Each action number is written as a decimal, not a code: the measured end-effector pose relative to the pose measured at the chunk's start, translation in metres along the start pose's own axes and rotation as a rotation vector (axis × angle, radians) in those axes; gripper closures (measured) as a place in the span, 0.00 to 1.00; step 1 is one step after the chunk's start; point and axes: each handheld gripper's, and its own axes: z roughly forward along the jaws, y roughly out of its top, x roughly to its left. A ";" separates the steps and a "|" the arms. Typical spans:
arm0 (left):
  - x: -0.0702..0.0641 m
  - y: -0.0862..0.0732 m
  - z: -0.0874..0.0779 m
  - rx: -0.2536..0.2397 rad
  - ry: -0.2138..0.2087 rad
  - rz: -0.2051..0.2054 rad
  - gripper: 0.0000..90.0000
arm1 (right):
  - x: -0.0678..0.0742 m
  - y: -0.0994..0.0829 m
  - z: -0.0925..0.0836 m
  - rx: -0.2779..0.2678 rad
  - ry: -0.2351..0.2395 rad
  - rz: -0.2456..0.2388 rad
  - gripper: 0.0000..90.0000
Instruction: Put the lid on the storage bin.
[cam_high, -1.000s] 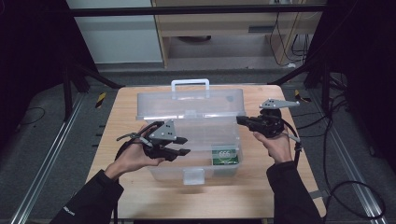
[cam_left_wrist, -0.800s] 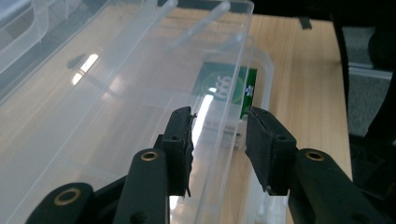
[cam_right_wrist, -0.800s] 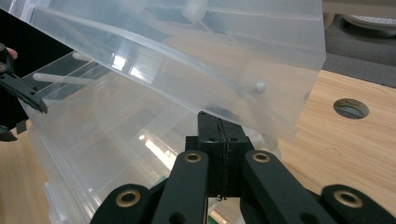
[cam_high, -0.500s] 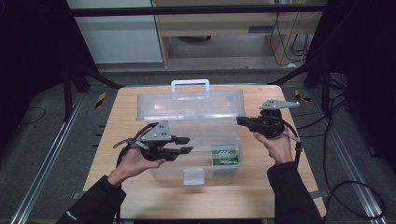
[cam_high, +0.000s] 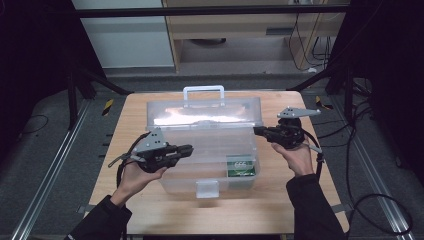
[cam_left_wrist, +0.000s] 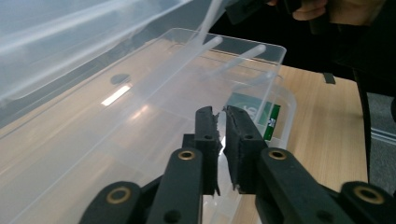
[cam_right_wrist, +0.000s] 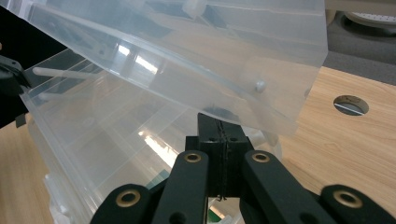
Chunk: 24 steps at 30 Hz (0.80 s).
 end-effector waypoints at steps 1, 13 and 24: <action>0.001 -0.001 -0.003 0.003 0.009 -0.007 0.96 | 0.000 -0.001 0.000 -0.002 0.005 0.007 1.00; 0.015 -0.019 -0.039 0.034 0.095 -0.039 0.99 | 0.001 -0.006 -0.001 0.005 0.014 0.003 1.00; 0.024 -0.035 -0.064 0.075 0.158 -0.068 0.99 | 0.004 -0.010 -0.002 0.015 0.004 -0.015 1.00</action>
